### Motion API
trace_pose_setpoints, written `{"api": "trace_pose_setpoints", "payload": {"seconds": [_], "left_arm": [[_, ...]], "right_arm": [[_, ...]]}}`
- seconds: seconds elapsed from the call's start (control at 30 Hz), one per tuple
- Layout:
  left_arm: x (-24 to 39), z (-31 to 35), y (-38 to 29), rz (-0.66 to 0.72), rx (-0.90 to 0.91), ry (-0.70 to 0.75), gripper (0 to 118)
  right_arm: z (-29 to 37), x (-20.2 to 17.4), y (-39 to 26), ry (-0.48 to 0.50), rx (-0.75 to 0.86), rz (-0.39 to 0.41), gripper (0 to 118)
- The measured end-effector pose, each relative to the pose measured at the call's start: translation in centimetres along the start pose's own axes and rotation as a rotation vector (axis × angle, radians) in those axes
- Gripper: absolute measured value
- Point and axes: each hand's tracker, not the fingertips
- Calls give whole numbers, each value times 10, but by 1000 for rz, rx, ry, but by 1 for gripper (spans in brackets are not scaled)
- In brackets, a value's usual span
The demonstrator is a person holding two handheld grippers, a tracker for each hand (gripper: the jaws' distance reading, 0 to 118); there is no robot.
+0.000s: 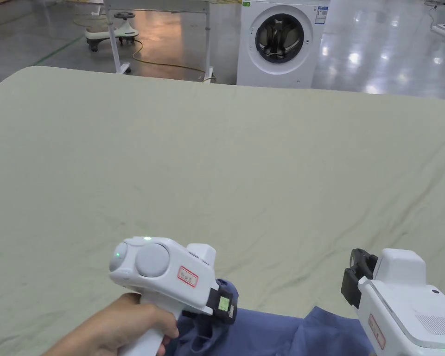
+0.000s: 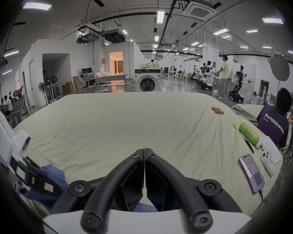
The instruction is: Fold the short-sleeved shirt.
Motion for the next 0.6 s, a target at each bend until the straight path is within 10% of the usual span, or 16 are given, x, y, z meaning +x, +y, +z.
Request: {"api": "trace_pose_setpoints", "payload": {"seconds": [0.2, 0.37, 0.6], "left_arm": [[-6, -23, -4, 48, -22, 4, 13], [-15, -1, -3, 87, 26, -101, 43], [-31, 43, -15, 51, 144, -162, 34]], "right_arm": [[2, 5, -3, -9, -15, -6, 0], [4, 8, -4, -16, -15, -8, 0], [7, 10, -10, -11, -25, -22, 0]]}}
